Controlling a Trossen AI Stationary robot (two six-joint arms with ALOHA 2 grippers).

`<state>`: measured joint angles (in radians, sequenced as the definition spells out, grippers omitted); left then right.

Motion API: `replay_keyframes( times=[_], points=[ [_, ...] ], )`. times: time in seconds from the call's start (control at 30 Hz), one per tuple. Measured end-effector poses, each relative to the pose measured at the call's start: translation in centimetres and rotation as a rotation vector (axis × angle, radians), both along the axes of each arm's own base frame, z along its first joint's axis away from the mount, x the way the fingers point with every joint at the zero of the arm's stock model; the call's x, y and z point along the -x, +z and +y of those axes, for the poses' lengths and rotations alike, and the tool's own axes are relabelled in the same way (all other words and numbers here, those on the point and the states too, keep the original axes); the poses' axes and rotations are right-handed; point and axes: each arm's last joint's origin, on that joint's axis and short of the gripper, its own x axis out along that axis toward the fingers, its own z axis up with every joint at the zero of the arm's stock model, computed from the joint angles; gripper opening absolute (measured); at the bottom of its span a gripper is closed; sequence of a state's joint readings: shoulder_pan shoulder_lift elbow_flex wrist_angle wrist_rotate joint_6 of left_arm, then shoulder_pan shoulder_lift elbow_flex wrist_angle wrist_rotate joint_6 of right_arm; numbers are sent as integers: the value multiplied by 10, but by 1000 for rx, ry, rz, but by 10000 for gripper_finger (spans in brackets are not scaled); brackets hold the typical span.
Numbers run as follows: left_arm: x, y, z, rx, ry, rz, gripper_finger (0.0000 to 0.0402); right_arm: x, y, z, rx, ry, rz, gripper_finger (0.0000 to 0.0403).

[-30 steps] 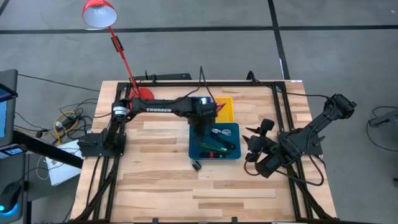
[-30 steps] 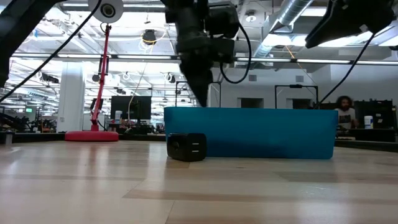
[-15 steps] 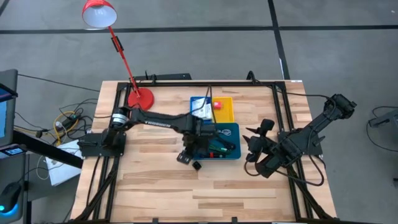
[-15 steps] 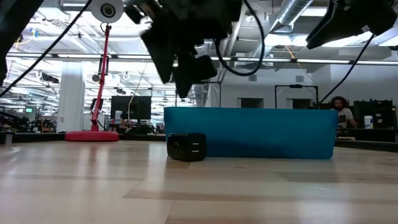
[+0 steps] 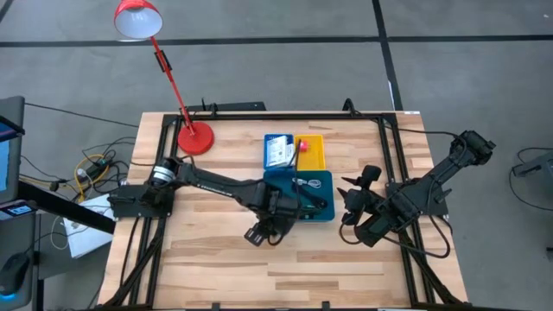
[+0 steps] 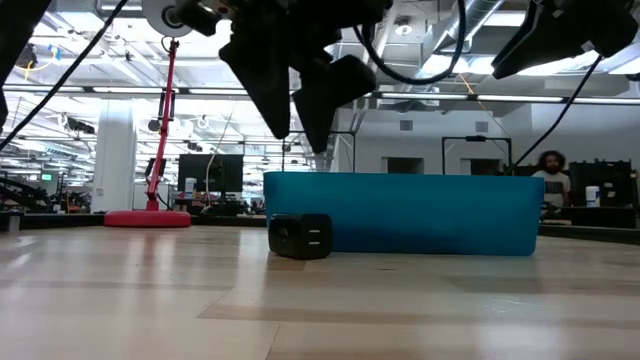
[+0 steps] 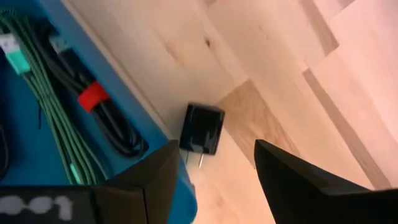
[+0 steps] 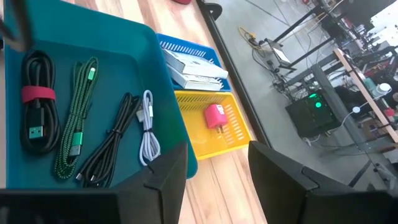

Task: Pick and place items into bin
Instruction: Put the black charger adapter into the yellow basket

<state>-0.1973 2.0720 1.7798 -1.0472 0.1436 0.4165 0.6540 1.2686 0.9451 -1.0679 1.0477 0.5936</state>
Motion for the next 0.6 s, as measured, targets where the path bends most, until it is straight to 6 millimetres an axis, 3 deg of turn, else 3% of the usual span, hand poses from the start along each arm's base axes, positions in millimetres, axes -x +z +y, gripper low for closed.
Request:
replay_keyframes(
  times=[0.6],
  points=[
    [-5,-3,-5,10,-21,-41,198,0,-2,2,-128,-13,18,164]
  ],
)
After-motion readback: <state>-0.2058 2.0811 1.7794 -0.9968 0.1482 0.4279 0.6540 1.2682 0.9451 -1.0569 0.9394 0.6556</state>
